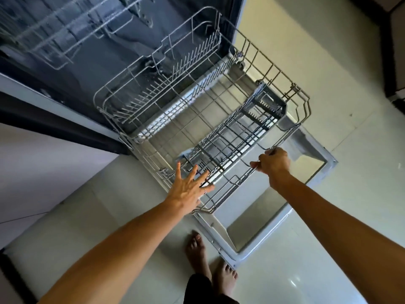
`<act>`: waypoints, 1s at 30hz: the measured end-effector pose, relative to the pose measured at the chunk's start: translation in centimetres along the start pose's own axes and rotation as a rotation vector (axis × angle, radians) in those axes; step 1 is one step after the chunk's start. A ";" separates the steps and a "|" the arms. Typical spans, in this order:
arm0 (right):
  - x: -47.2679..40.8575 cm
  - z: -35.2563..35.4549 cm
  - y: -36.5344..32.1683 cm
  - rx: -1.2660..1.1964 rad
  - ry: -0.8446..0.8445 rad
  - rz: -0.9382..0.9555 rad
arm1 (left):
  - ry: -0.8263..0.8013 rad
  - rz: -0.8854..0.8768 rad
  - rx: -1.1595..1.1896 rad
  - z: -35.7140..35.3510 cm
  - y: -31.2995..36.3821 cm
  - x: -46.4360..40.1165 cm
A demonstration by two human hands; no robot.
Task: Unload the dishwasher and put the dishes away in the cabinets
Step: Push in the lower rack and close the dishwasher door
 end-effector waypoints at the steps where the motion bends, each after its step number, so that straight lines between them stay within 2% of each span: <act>1: 0.0 -0.4 -0.9 -0.001 -0.017 0.000 | 0.012 0.021 0.016 0.1 -0.6 -0.1; 6: 0.4 -4.2 -6.4 -0.169 -0.180 -0.009 | 0.062 0.183 0.080 0.7 -4.8 -0.3; 10: 0.7 -7.3 -10.0 -0.059 -0.229 0.146 | 0.130 0.269 0.101 1.1 -9.2 -0.6; 13: 0.3 -9.2 -12.5 -0.023 -0.267 0.186 | 0.188 0.357 0.117 0.9 -12.2 -1.3; 19: -0.5 -12.7 -17.1 -0.040 -0.458 0.327 | 0.349 0.494 0.242 0.8 -17.4 -3.1; 23: -1.1 -15.5 -19.1 0.021 -0.481 0.399 | 0.456 0.561 0.520 1.5 -19.6 -3.9; 27: -1.7 -17.2 -21.2 0.077 -0.471 0.415 | 0.496 0.646 0.560 2.4 -20.8 -5.4; 30: -2.0 -18.2 -22.5 0.077 -0.515 0.395 | 0.527 0.690 0.507 2.1 -21.3 -6.5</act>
Point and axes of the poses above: each hand's wrist, its own x-axis away from the middle knuckle, its own z-axis out of the back of the hand, y = z × x, the point moved 1 cm from there along -x, towards the middle knuckle, and after that the axes turned 8 degrees about x, right-handed, at the moved point
